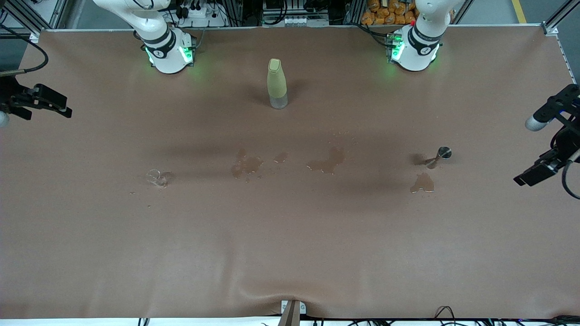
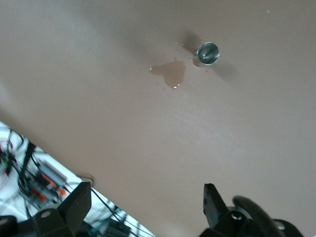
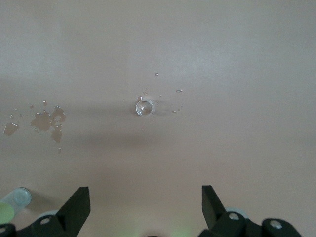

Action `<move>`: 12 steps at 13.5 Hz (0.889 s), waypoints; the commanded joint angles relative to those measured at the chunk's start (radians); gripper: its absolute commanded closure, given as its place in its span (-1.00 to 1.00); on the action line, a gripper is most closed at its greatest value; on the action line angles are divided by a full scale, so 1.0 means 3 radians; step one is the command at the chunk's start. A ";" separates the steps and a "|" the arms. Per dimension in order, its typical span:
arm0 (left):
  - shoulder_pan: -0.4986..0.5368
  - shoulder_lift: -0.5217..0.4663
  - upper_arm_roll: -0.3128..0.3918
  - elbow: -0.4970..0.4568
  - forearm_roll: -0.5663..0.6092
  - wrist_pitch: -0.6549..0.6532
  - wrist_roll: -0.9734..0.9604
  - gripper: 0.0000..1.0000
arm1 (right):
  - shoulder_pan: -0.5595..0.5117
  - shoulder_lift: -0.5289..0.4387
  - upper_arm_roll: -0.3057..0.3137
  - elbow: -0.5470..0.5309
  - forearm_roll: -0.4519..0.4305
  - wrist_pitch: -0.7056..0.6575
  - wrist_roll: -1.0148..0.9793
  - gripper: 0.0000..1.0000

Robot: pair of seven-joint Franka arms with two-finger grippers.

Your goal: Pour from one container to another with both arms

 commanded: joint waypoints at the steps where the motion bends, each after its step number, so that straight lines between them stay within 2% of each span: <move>1: 0.0014 -0.0039 -0.0009 -0.0035 0.0134 0.0056 -0.0620 -1.00 | -0.0024 -0.0014 0.0043 0.0031 -0.0003 -0.0043 0.0177 -1.00; 5: 0.0014 -0.0044 0.0001 -0.0035 0.0329 0.0056 -0.1755 -1.00 | -0.0024 0.0017 0.0043 0.0108 0.0002 -0.0043 0.0260 -1.00; 8: 0.0019 -0.0039 0.0006 -0.0040 0.0334 0.0056 -0.2466 -1.00 | -0.0019 0.0027 0.0043 0.0133 -0.0044 -0.0043 0.0255 -1.00; 12: 0.0029 -0.0044 0.0001 -0.0050 0.0324 0.0051 -0.3749 -1.00 | -0.0024 0.0027 0.0043 0.0154 -0.0044 -0.0043 0.0255 -1.00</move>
